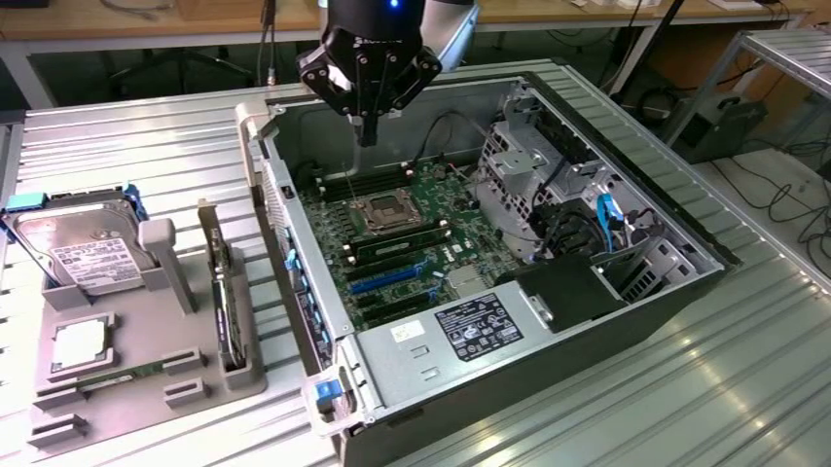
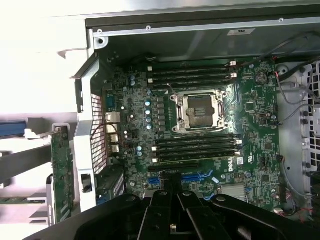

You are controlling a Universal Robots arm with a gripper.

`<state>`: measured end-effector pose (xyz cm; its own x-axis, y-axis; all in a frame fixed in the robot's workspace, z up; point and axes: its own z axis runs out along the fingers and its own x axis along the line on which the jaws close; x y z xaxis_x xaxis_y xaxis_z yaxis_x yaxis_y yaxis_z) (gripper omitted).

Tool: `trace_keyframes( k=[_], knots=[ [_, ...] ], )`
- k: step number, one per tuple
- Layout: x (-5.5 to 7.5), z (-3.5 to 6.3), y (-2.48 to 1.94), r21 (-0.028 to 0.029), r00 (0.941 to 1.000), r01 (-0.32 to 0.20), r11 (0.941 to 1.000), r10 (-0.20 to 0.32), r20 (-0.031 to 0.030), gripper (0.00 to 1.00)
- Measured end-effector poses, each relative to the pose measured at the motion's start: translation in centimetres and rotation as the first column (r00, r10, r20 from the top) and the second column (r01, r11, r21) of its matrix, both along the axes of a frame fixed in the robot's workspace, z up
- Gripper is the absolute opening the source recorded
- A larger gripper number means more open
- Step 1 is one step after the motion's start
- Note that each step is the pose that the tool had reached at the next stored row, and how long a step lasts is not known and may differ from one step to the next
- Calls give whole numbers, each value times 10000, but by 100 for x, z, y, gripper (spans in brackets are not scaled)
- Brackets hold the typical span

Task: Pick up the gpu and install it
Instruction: 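Reach for the gpu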

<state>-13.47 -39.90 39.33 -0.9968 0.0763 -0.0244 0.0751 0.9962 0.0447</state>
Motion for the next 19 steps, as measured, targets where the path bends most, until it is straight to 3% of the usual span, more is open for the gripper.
trace_keyframes(
  k=[19],
  knots=[
    [-43, 0, 0, 1, 10000, -1, 10000, 1, 0, 11]
  ],
)
